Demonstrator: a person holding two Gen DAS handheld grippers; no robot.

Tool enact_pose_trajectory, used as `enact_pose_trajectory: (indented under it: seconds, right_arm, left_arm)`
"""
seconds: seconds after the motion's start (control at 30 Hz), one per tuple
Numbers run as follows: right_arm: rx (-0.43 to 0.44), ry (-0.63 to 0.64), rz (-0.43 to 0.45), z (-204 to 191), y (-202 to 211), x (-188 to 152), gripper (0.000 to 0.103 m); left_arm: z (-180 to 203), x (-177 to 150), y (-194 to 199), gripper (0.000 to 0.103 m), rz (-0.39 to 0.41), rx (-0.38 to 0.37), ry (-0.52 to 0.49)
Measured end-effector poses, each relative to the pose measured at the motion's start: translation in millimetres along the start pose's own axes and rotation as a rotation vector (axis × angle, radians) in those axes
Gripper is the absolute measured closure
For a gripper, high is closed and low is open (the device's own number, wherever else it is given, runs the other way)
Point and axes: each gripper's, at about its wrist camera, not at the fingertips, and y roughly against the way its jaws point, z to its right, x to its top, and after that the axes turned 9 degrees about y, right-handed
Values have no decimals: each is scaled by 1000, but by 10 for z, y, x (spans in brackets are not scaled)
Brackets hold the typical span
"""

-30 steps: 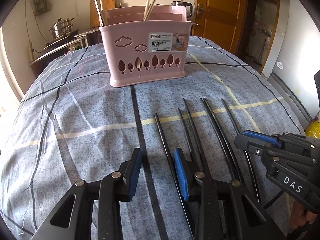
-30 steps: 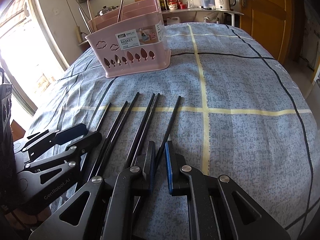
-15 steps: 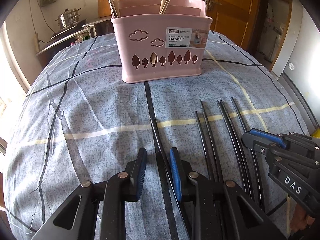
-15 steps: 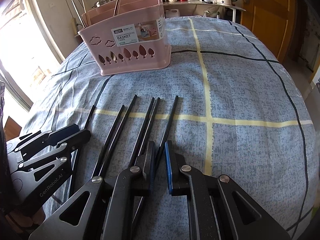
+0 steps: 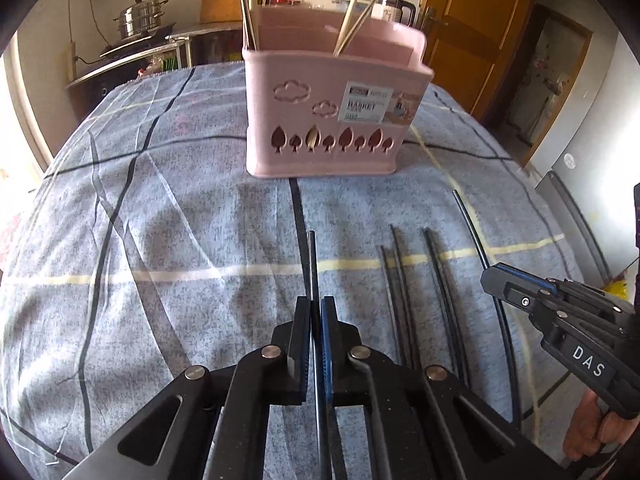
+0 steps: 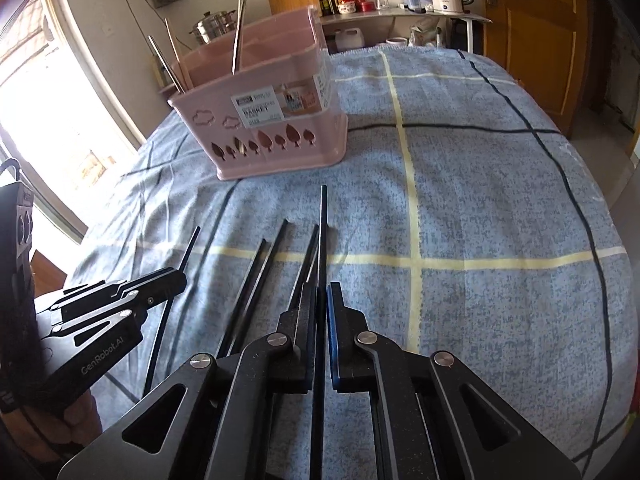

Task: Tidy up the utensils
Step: 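Lift both held black chopsticks and carry them over the pink basket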

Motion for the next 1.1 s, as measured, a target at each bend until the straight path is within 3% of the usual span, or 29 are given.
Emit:
enact_pose_trajectory:
  seconds: [0.3, 0.8, 1.1]
  right_arm:
    - [30, 1, 87, 14, 292, 207, 98]
    - [-9, 31, 261, 76, 811, 601, 98]
    - [-16, 32, 286, 83, 929, 547, 98]
  left_arm:
    - [35, 282, 432, 99, 97, -53, -28]
    - [129, 750, 1032, 99, 258, -102, -64]
    - [68, 707, 1171, 99, 283, -124, -47]
